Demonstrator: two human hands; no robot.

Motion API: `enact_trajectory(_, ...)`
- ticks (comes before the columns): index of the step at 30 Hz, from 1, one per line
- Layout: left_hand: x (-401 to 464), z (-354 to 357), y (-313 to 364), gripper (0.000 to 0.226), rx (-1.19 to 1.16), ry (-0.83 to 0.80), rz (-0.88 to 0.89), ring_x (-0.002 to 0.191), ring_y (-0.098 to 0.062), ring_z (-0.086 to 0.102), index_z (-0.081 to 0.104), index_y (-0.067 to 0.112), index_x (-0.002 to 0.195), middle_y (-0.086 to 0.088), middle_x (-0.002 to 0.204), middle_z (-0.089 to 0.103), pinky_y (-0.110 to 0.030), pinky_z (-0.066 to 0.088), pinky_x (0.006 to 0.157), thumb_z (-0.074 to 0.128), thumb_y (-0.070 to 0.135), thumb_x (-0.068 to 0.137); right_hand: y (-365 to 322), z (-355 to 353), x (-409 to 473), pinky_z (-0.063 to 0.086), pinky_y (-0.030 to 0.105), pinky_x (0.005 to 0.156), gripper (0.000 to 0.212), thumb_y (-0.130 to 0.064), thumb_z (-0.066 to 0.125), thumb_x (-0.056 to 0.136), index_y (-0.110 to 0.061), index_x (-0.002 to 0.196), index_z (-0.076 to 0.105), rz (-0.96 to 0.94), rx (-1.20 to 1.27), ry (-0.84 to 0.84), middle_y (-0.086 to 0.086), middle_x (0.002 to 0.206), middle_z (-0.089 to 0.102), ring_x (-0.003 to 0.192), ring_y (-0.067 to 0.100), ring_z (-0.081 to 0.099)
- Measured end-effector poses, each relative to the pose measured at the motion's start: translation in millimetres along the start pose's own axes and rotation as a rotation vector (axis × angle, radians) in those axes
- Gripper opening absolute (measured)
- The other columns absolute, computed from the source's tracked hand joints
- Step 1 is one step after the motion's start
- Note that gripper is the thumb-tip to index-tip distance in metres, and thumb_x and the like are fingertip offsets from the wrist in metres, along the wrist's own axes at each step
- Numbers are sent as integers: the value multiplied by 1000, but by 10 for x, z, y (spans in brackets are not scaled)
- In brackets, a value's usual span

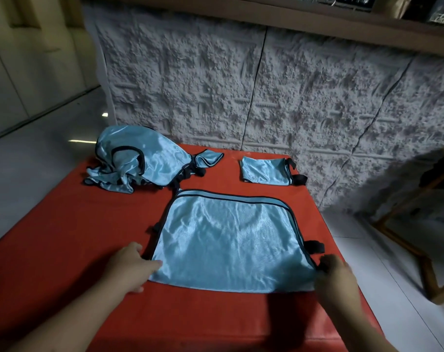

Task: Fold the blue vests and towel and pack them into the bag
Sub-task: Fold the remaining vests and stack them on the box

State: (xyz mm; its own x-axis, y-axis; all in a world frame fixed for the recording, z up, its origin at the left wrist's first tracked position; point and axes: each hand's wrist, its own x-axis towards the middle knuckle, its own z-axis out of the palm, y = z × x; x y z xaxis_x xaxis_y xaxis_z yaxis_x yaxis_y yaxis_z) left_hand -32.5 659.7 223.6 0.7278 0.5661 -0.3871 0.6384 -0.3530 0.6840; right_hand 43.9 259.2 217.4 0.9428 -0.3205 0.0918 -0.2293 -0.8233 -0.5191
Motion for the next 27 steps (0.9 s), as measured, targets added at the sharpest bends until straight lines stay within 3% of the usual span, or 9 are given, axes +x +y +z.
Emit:
enact_trajectory(3,34,62,15,37,95,36,38,56,-31,71,60,7,104,-9,69,69,-35,57,49,78,28,80,-272,66,-153,49,41,90,36,0,66,73,-13,106,71,-263,-17,50,8,108,65,102,31,59)
enact_trajectory(5,86,100,18,28,95,41,9,46,-27,69,67,5,84,-8,57,70,-32,57,51,75,31,80,-511,144,-284,47,31,91,32,-5,70,81,-18,110,70,-355,40,-97,-2,114,63,108,22,61)
enact_trajectory(8,172,132,33,21,-99,-7,-77,46,-26,69,72,2,74,-9,58,70,-42,63,57,75,22,76,-859,365,-331,48,23,93,36,-13,66,90,-25,124,67,-444,67,-368,-14,117,59,106,8,62)
enact_trajectory(11,213,140,64,21,-300,-45,-133,48,-27,65,68,-5,73,-10,60,60,-41,62,53,80,12,75,-1381,640,-174,50,16,82,38,-19,60,94,-23,132,63,-410,71,-510,-4,119,68,98,8,65)
enact_trajectory(15,239,204,97,18,-226,-69,-61,40,-21,56,64,6,60,-2,44,57,-28,48,46,77,14,70,-2247,1165,66,56,25,76,35,-29,58,94,-21,128,64,-419,57,-515,3,105,74,82,15,71)
enact_trajectory(18,262,279,119,6,-70,13,33,62,-20,68,64,14,68,1,60,68,-31,55,57,68,19,65,-2821,1542,194,57,32,75,31,-32,61,93,-12,115,67,-448,24,-514,7,105,72,89,25,70)
enact_trajectory(22,337,290,139,27,47,-5,57,91,-23,68,58,17,87,1,93,68,-34,55,77,70,32,67,-3308,1944,264,43,30,63,32,-41,67,91,-12,81,56,-423,-88,-516,3,77,59,81,29,64)
enact_trajectory(24,385,273,136,30,78,-16,41,95,-23,69,60,17,90,0,98,68,-33,56,80,71,35,68,-3430,2087,291,44,31,65,37,-49,68,89,-13,90,62,-421,-155,-530,4,86,65,86,30,66)
enact_trajectory(27,418,235,103,29,36,-42,6,82,-29,74,60,16,81,-5,89,71,-40,62,74,68,37,62,-3510,2230,328,46,31,67,43,-55,69,85,-15,101,67,-407,-233,-519,4,98,68,95,28,68)
